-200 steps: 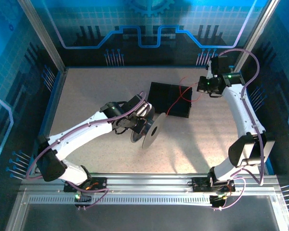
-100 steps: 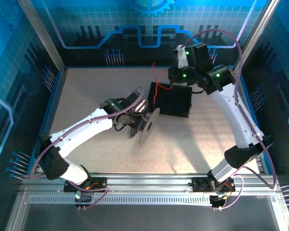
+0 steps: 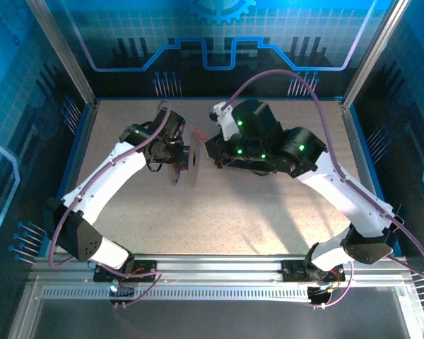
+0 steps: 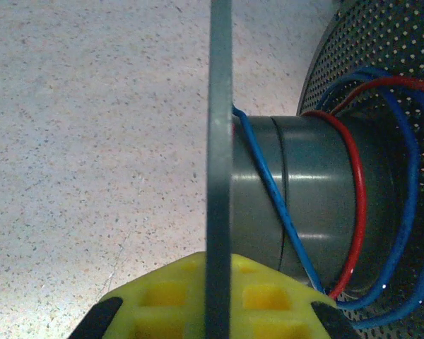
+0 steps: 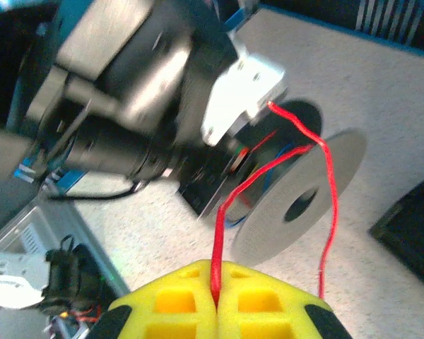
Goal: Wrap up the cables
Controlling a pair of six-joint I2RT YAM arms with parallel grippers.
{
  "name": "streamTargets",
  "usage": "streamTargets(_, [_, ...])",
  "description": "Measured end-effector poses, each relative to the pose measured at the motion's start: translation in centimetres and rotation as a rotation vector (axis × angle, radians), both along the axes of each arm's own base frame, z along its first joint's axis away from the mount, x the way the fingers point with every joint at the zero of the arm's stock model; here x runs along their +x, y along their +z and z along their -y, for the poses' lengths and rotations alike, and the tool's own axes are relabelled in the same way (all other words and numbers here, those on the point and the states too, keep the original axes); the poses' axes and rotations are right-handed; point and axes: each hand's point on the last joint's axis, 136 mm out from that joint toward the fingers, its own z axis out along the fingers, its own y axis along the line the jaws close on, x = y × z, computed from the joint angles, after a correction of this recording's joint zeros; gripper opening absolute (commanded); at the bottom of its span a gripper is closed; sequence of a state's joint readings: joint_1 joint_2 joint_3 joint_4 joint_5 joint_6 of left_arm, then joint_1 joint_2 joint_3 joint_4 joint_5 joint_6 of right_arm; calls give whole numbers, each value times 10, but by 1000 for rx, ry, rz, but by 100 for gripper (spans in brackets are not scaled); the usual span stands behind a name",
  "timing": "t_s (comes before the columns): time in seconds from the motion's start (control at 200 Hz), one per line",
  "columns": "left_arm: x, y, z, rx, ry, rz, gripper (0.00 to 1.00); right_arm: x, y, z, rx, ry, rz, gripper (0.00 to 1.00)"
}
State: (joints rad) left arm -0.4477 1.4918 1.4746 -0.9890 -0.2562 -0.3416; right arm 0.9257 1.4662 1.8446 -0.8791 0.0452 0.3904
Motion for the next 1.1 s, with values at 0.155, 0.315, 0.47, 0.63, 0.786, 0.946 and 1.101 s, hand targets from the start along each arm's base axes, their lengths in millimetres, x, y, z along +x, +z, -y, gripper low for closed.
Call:
streamTargets(0.155, [15, 14, -27, -32, 109, 30, 0, -26, -29, -22, -23, 67, -44, 0])
streamTargets(0.315, [28, 31, -55, -76, 213, 69, 0, -35, -61, -33, -45, 74, -90, 0])
streamTargets(0.47, [35, 41, -76, -169, 299, 73, 0, -35, -100, -35, -40, 34, -137, 0])
streamTargets(0.63, [37, 44, -85, -324, 365, 42, 0, -31, -162, -42, -45, 4, -218, 0])
streamTargets(0.786, [41, 46, -88, -407, 409, 34, 0, -1, -222, -39, -143, -81, -280, 0])
streamTargets(0.946, [45, 45, -85, -455, 411, 22, 0, 0, -216, -37, -132, -78, -255, 0])
streamTargets(1.101, [53, 57, -83, -570, 397, 44, 0, 7, -196, -37, -59, -71, -207, 0])
